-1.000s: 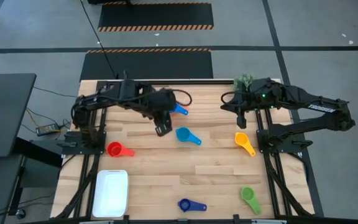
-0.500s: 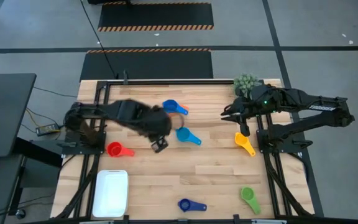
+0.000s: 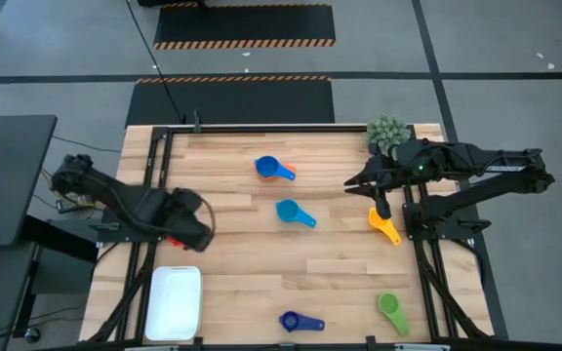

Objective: Nest measuring cups in basket
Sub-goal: Stack the red measuring cup on top of the blue measuring cup

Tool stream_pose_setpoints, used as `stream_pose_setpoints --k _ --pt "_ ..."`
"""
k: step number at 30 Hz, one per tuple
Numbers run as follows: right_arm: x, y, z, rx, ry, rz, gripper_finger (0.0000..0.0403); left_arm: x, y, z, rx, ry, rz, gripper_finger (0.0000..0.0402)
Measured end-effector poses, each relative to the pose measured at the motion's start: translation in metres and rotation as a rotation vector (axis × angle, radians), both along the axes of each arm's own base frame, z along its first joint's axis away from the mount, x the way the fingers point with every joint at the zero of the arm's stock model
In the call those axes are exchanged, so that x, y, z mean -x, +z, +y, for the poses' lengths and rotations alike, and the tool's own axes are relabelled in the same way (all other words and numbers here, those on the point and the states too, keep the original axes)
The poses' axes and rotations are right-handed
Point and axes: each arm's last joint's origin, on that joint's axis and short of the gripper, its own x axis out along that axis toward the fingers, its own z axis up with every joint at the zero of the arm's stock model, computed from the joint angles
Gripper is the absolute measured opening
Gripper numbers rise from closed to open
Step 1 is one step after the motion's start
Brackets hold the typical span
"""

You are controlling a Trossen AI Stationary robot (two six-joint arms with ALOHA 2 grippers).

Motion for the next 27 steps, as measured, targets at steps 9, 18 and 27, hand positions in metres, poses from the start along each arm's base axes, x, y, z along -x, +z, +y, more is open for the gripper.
stream_pose_setpoints --k 9,18,27 --pt "-0.007 0.002 0.007 -0.023 0.032 -0.042 0.0084 0.021 -0.046 -0.005 0.007 0.029 0.178 0.0073" --pt "-0.012 0.003 0.009 -0.026 0.039 -0.063 0.0084 0.02 -0.084 -0.009 0.108 0.005 0.224 0.0054" --pt "-0.013 0.005 0.009 -0.05 0.03 -0.08 0.0084 0.019 -0.087 -0.008 0.086 -0.004 0.21 0.003"
